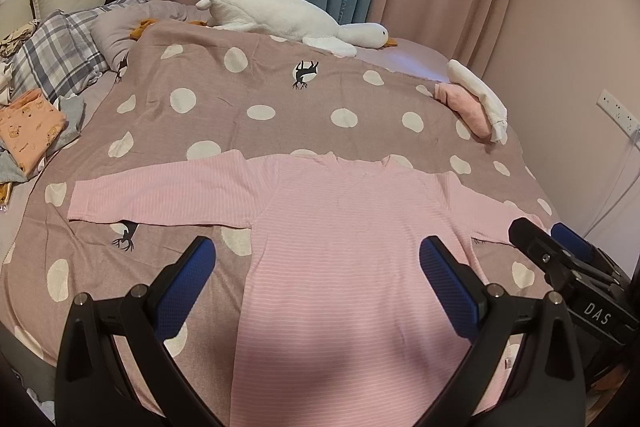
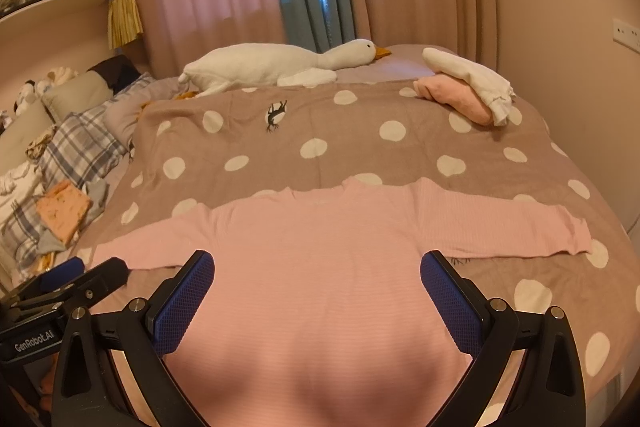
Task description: Fold small clothes
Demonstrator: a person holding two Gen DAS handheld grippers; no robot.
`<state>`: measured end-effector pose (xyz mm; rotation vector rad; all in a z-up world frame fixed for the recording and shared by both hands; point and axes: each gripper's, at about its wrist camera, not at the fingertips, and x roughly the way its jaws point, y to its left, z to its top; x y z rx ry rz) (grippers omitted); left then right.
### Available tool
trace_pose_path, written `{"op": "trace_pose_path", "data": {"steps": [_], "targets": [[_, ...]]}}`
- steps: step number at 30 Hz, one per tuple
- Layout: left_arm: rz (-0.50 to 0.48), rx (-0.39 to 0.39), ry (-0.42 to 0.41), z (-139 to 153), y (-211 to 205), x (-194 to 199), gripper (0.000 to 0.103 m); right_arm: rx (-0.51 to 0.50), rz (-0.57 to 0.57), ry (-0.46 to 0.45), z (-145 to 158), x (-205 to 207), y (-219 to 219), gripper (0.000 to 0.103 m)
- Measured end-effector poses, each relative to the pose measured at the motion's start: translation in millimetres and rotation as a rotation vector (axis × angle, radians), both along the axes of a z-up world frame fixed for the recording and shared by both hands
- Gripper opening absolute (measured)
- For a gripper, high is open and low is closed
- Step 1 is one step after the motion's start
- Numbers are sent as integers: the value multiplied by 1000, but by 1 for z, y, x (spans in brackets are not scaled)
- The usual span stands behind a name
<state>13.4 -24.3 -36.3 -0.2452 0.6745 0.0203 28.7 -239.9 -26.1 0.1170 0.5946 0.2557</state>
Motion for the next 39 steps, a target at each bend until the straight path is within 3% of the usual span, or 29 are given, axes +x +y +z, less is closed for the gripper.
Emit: {"op": "trace_pose_path", "data": {"steps": [22,39], "targets": [[15,46,21,-6,2,2,102,-8,5,7,-5,-1,1,102],[22,17,137,-39,1,31,102,-18,-49,69,-13,16,-2,102]]}}
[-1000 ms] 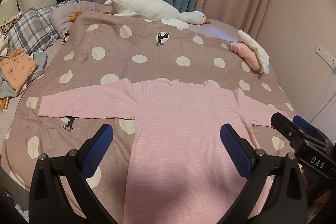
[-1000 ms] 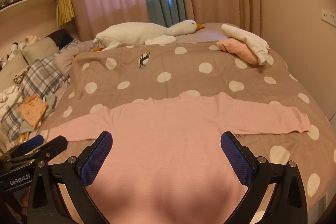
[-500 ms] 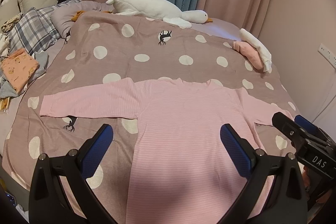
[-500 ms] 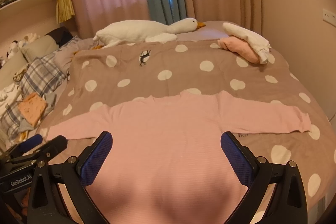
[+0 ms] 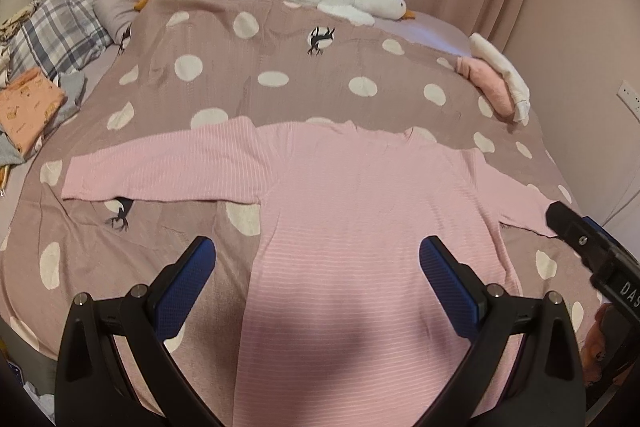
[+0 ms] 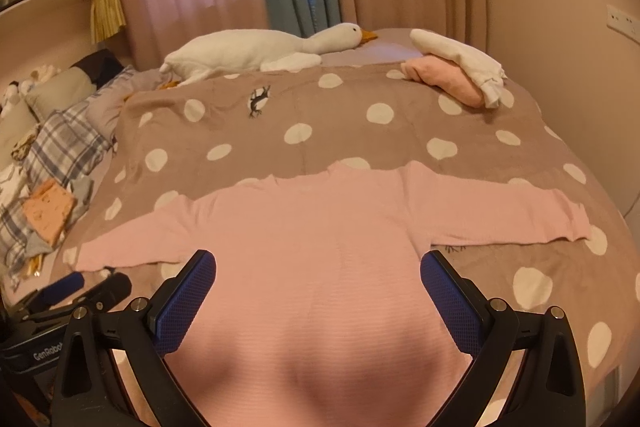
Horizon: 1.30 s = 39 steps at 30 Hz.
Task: Fold small clothes
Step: 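Grasp the pink shirt's sleeve cuff with the right gripper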
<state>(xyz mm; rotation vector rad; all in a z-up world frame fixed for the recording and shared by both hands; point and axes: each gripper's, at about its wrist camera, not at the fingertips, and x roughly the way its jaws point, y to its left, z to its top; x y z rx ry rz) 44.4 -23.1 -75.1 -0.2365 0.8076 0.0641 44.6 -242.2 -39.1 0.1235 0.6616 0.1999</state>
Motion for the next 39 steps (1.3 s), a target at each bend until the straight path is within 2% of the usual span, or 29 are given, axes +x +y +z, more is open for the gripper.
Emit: {"op": "trace_pose_path", "data": {"steps": [10,16,21,22,28,33,39], "targets": [[-46,-20,52,-27,-15,21,100,38,-94,41,-11,19,-29,101],[-72,-74,108,-53,-26,38,94,98,-197,96,-25,44,-81,85],[-74,-135,160,-77,-37,51,89,86,-346,145,-42,63,-136,70],[-75,-138,165,-81,-38,52,87,85,-380,158,-47,66,-148,64],[-81,-133,203,-101,-48,60,80,123,-507,217,-72,74,-209,52],[-89,-139,223,-112,-49,64,80,139,-587,251,-92,78,-245,50],[-93,-120,230,-121,-49,68,80,232,-690,299,-120,87,-295,49]]}}
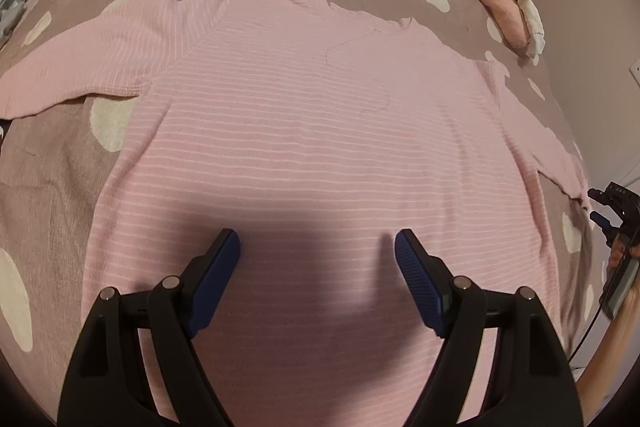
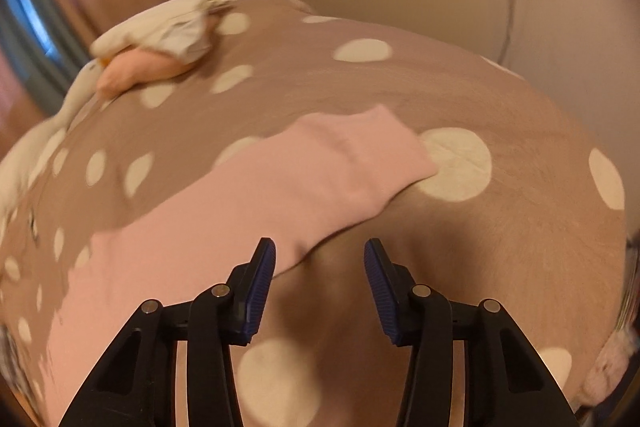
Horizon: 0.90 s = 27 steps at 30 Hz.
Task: Fold small clothes
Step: 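Grasp the pink shirt's sleeve cuff with the right gripper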
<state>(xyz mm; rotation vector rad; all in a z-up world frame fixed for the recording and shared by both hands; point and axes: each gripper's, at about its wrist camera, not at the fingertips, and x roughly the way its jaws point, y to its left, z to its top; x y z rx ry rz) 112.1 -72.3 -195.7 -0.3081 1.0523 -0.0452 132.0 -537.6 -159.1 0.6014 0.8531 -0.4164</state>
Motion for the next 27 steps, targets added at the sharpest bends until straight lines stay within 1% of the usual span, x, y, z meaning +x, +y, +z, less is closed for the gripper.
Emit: {"op": "trace_pose_path", "data": {"steps": [3,5,7,10,11,13,14,15,16,17,20,21,23,27], "targets": [[1,12,-5,-2,-1,2,80,27,-54,26,-14,4,-18,41],[2,15,-6,-3,-1,4,80,36,-73,40,-21,7,-24,41],[4,16,-6,-3,-1,6,80,56,-85,35,-27,8,-28,41],[7,12,-6,-4,-1,7,80,52,-87,20,-26,11,-29,39],[9,9,-7,-4,0,8,80,52,-90,18,-28,13,-33,37],[10,1,-10,-3,1,9,80,50,-102,17,-31,18,-38,22],[8,-2,-11,-3,2,7,80,45,-103,17,-32,20,-41,20],[6,-4,-12,-2,3,7,80,41,-102,17,-32,21,-42,14],[4,-7,-14,-2,3,6,80,36,-102,12,-31,21,-43,10],[3,-12,-15,-1,4,6,80,32,-103,8,-31,23,-43,9],[13,-21,-9,2,7,8,80,-36,-103,4,-20,24,-39,8],[17,-22,-12,4,8,8,80,-65,-98,2,-13,24,-36,8],[28,-19,-31,10,11,7,80,-93,-80,-15,1,28,-31,7],[51,-5,-74,25,20,3,80,-175,-31,-65,42,31,-13,7]]}}
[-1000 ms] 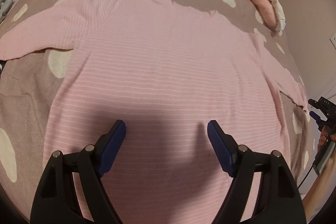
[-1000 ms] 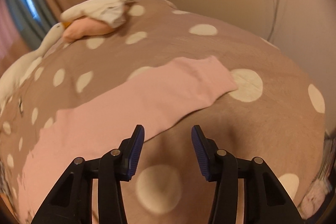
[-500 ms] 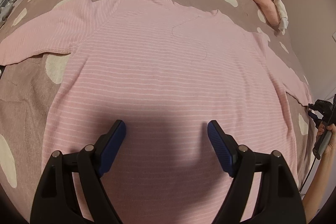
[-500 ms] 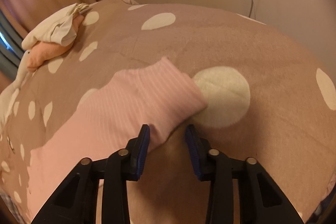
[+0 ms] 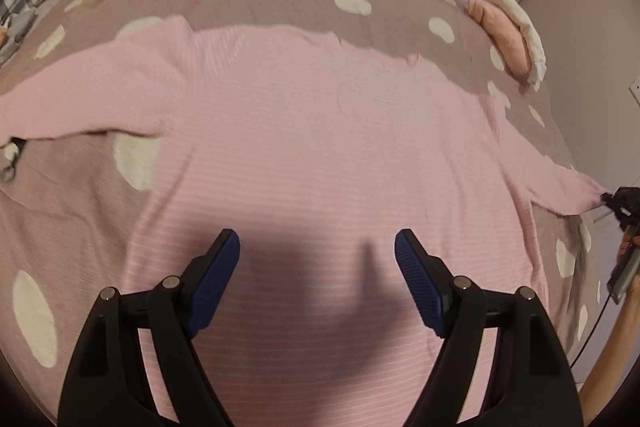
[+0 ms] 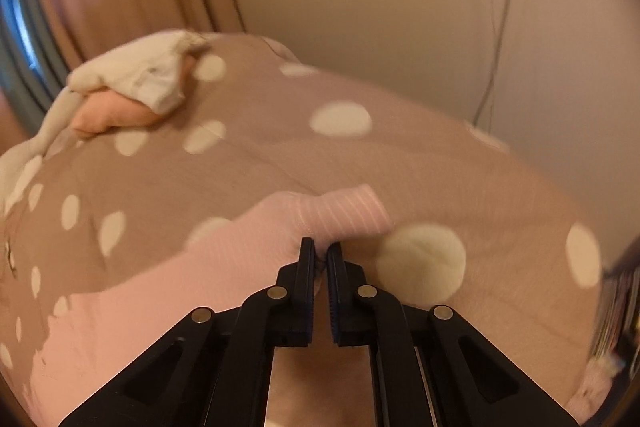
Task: Fold small clothes
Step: 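Grasp the pink shirt's sleeve cuff with the right gripper, then fold the held sleeve across the shirt body with the right gripper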
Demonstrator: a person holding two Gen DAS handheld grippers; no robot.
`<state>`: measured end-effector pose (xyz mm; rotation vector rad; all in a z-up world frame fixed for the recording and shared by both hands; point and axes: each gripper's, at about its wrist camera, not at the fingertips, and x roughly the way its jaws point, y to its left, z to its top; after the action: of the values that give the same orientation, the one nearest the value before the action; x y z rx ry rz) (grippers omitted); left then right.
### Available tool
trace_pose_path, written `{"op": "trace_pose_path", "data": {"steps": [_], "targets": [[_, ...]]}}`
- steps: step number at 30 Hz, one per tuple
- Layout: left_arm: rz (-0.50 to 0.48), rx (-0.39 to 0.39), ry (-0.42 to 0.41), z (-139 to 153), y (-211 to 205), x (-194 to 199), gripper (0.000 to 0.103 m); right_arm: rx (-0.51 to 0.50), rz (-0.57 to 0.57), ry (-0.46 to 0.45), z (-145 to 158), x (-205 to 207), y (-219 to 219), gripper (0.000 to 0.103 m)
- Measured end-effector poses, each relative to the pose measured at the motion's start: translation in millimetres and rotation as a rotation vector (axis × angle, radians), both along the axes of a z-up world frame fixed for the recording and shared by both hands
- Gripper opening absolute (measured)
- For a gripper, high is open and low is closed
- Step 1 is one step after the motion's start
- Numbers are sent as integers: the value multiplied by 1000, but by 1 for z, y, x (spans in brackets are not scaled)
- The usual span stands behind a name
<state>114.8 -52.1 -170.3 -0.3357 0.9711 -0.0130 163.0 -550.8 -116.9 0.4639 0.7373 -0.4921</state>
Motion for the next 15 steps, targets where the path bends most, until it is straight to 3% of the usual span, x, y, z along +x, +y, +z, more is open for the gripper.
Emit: {"op": "trace_pose_path", "data": {"steps": [10,15], "targets": [[107,58,-91,39,42,-20,80,-173,227,-170,104,6,91,7],[150,64,-135,52,62,-32,80,-237,374,-244,138,6,153,7]]}}
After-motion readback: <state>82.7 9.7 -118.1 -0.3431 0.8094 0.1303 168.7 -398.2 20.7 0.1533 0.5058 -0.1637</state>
